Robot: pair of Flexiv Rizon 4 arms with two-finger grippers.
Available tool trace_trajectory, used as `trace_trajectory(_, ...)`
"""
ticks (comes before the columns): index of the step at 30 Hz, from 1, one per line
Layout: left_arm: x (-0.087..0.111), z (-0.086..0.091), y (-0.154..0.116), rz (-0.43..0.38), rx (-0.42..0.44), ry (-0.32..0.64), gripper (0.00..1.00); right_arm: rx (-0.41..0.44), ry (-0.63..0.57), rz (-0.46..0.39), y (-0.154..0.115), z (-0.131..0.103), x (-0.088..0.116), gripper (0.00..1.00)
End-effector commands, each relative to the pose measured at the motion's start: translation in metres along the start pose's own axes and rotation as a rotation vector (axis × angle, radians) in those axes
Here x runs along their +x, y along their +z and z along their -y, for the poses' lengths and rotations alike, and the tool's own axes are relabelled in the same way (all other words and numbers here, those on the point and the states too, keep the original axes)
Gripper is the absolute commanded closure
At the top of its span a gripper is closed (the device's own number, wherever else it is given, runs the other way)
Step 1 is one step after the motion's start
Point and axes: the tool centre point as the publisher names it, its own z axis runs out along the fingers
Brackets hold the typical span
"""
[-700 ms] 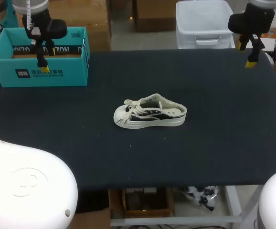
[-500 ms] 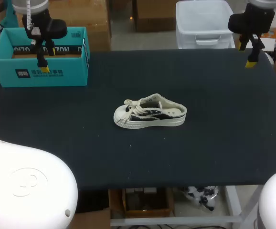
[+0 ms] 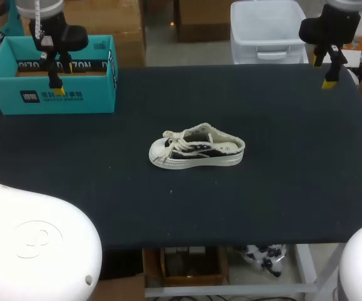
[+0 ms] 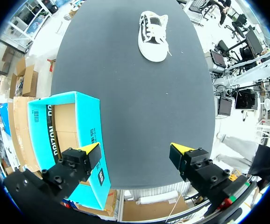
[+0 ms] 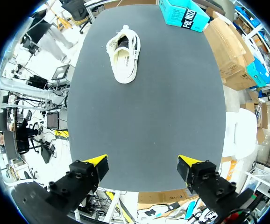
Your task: Open the shoe tongue, take the insole out of the shoe, put the insole back into the shoe, and pack the shoe into the shoebox
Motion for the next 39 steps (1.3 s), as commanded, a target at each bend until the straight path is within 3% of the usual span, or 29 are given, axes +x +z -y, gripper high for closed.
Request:
trace_trajectory(1,0.0,0.0,0.0,0.001,0.0,0.0,0.0,0.0,0.0,-0.001,0.0,0.0,0.0,0.0)
trace_trajectory(18,0.001,0.002,0.001,0.004,-0.001,-0.006,0.0,0.0,0.0,-0.001,0.0,0.0,0.0,0.0)
trace_trajectory(25,0.01,0.011,0.001,-0.014,0.031,-0.176,0.0,-0.027,0.029,-0.007,0.01,-0.024,0.007,0.0)
trace_trajectory(32,0.026,0.034,0.006,-0.015,-0.014,-0.41,0.0,-0.217,0.074,0.037,0.03,-0.042,0.02,0.0)
trace_trajectory(39,0.042,0.047,0.01,-0.028,0.018,-0.586,0.0,-0.303,0.097,0.041,0.049,-0.07,0.035,0.0)
